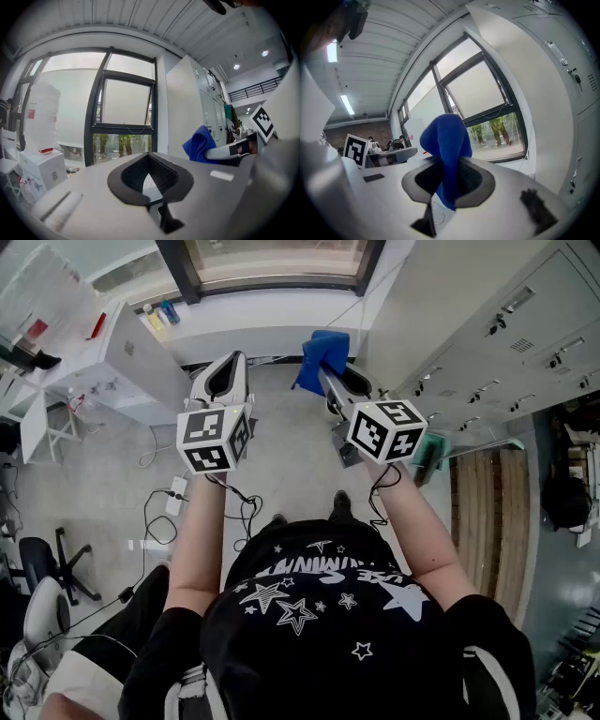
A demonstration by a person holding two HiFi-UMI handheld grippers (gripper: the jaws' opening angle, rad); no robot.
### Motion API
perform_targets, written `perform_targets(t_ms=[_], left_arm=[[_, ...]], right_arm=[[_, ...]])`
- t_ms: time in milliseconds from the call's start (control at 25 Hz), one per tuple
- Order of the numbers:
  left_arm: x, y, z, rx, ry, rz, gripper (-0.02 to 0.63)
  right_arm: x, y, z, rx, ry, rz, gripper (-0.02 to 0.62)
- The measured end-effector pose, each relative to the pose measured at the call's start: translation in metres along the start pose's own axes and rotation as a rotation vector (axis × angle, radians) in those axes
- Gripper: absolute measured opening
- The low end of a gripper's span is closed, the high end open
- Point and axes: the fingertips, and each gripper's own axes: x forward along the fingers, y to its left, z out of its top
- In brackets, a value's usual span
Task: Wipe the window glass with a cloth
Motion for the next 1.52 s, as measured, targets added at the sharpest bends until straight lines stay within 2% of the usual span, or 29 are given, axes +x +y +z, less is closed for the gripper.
perform_targets(t_ms=[320, 880, 1160, 1320, 1520], left_arm=[[-0.007, 0.003, 0.002, 0.022, 0.001, -0.009, 0.008], [-0.017, 0.012, 0.002, -0.001, -0.011, -0.012, 0.008], [-0.032, 0.028, 0.0, -0.008, -0.013, -0.018, 0.008], [-0.046, 0.042, -0.005, -0.013, -0.023, -0.027, 0.008], [-0.051, 0.06, -0.015, -0.047, -0.005, 0.004, 0.008]], right_arm=[[0.002, 0.01, -0.002, 0.008, 0.002, 0.011, 0.071], [0.0, 0.021, -0.005, -0.013, 0.007, -0.001, 0.071], [0.011, 0.057, -0.006, -0.064, -0.024, 0.057, 0.071], [0.019, 0.069, -0.016, -0.06, -0.032, 0.043, 0.072], [0.026, 0.059, -0.027, -0.018, -0.006, 0.015, 0.074]])
